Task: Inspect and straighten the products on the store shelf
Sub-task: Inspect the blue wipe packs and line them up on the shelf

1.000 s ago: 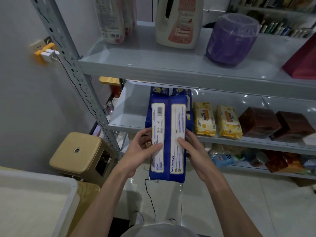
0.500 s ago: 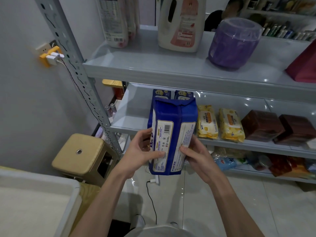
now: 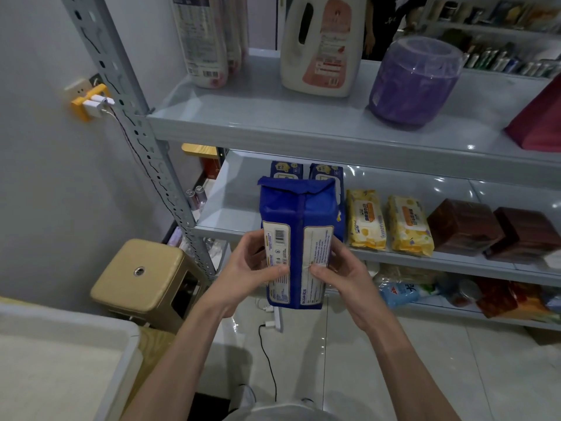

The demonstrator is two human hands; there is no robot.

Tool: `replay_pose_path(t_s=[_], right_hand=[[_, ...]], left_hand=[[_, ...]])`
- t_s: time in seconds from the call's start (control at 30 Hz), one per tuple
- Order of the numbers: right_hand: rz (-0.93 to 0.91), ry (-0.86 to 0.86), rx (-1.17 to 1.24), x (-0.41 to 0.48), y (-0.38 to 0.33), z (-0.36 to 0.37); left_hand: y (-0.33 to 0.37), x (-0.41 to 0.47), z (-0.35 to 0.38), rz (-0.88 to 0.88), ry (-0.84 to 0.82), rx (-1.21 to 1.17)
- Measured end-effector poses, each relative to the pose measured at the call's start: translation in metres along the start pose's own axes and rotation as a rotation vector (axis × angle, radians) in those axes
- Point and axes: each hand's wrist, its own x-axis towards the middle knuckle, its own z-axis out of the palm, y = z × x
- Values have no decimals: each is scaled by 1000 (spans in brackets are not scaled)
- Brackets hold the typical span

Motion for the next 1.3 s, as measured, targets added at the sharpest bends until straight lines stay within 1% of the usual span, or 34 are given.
replay_pose_path(t_s=[0.2,0.37,0.4,0.5,0.67,0.73,0.9,1.0,1.07,1.23,1.3], right_hand=[[-65,-9,-71,0,-5,2],[-59,-78,-123,-1,-5,-4],[-57,-59,-102,-1,-5,-3],[-33,65,-5,0,0,3],[69,174,136,3,13,9],[88,200,129,3,15,9],[124,189,90,2,15,6],[183,145,182,2,17,5],[213,120,227,2,16,6],[264,156,279,0,6,7],[288,180,303,-1,1,8]], left_hand=[[-6,-2,-5,-30,-50,-105],[-3,-3,-4,-57,-41,-105],[-2,-2,-3,-56,-32,-95],[0,1,2,-55,-6,-72],[-8,1,-2,-119,-104,-121],[-7,0,-2,-110,-100,-122],[-7,3,5,-159,-58,-183],[-5,5,9,-208,-40,-268],[-2,7,13,-222,-41,-284],[-1,11,15,-278,-76,-317],[-1,12,17,-278,-60,-298]])
